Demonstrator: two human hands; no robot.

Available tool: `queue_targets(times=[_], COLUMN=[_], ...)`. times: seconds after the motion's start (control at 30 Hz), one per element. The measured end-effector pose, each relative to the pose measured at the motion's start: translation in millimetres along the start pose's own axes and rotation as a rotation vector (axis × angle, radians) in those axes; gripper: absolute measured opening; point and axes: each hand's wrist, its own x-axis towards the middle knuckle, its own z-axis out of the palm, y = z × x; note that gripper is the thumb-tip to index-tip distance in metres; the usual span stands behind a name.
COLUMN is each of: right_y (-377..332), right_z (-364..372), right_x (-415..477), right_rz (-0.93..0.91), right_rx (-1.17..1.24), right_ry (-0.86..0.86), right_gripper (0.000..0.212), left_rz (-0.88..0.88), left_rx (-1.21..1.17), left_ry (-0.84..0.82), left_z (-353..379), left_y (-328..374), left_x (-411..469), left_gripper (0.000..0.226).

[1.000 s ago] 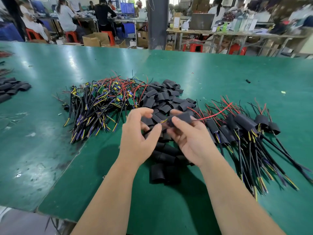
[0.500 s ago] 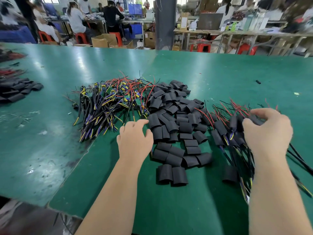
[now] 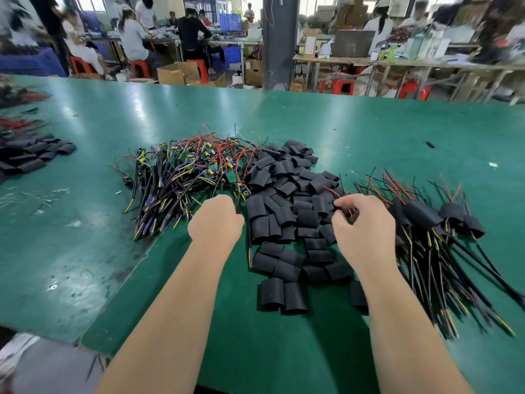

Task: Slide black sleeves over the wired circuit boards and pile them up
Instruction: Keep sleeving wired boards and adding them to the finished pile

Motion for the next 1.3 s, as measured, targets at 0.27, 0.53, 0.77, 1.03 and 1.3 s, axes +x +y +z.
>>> queue_targets(times=[0.27,0.53,0.77,1.03,1.3], right_y=[-24.0,-21.5,-24.9,-27.7,-16.7], right_z=[10.3,-3.7,2.4,15.3,17.6], right_x=[-6.0,-6.0,-4.0,-16.4,-10.9], right_rz=[0.58,0.394,0.499,0.346,0.285], right_rx=[1.017,1.608,1.44,1.185,0.877], right_ry=[-0.429,-0.589,-0.584,-0.607,-0.433], right_gripper=[0.013,0.055,0.021,0.021,0.012], left_rz=[0.353,0.512,0.379,0.319,0.388], left_rx=[-0.981,-0.814,-0.563,-0.673,-0.728], left_ry=[-0.501,-0.733,-0.671,-0.579,-0.173], left_z=[-52.5,-73.3,-65.0,-23.5,5.1], left_y=[-14.2,-35.5,-41.5,15.4,13.8], left_x=[-28.3,-42.8,-31.9,-40.2,-45.4], left_gripper=[0.016,0.007,0.025,0.036,0.019])
